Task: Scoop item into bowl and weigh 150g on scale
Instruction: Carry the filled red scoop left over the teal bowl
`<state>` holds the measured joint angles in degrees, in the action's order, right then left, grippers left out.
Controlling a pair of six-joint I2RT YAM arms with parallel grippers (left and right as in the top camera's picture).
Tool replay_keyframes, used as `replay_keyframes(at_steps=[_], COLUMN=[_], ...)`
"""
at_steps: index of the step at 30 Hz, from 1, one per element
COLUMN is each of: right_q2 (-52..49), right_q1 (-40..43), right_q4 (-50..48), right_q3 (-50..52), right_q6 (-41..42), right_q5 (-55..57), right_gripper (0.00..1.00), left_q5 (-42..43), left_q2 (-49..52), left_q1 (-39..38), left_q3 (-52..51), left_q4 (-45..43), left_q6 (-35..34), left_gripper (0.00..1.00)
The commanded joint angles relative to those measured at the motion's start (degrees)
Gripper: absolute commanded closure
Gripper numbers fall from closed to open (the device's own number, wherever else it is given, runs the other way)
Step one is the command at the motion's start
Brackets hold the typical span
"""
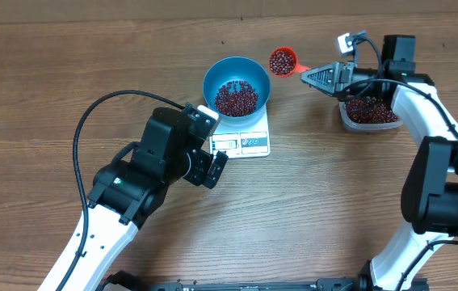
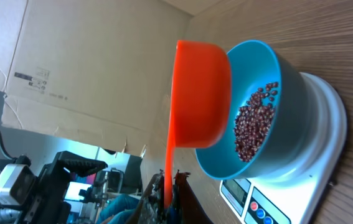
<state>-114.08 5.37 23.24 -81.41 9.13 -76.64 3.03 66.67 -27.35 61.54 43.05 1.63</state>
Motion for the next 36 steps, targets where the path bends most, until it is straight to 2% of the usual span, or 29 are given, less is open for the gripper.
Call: replay_keyframes(at_steps=[1, 10, 24, 36], right_q2=[0.02, 0.02, 0.02, 0.61], right_q1=[-1.68, -5.64, -7.72, -9.51], right_q4=[-2.34, -8.09, -8.41, -8.11], right_q3=[-0.09, -0.09, -0.09, -0.09], right_q6=[3.15, 2.91, -6.19, -9.66], right_q5=[0.07, 5.66, 10.16, 10.23], right_gripper=[0.96, 0.96, 0.96, 0.96], left_q5=[0.87, 0.87, 0.87, 0.87], left_q2=[0.39, 0.39, 0.39, 0.39], left_q1=[-0.15, -0.15, -0.15, -0.15], left_q3=[1.36, 1.36, 1.36, 1.36], left_q4=[-0.17, -0.17, -0.17, -0.17], left_q6=[-0.55, -0.55, -0.55, -0.55], left_gripper=[0.0, 0.0, 0.0, 0.01])
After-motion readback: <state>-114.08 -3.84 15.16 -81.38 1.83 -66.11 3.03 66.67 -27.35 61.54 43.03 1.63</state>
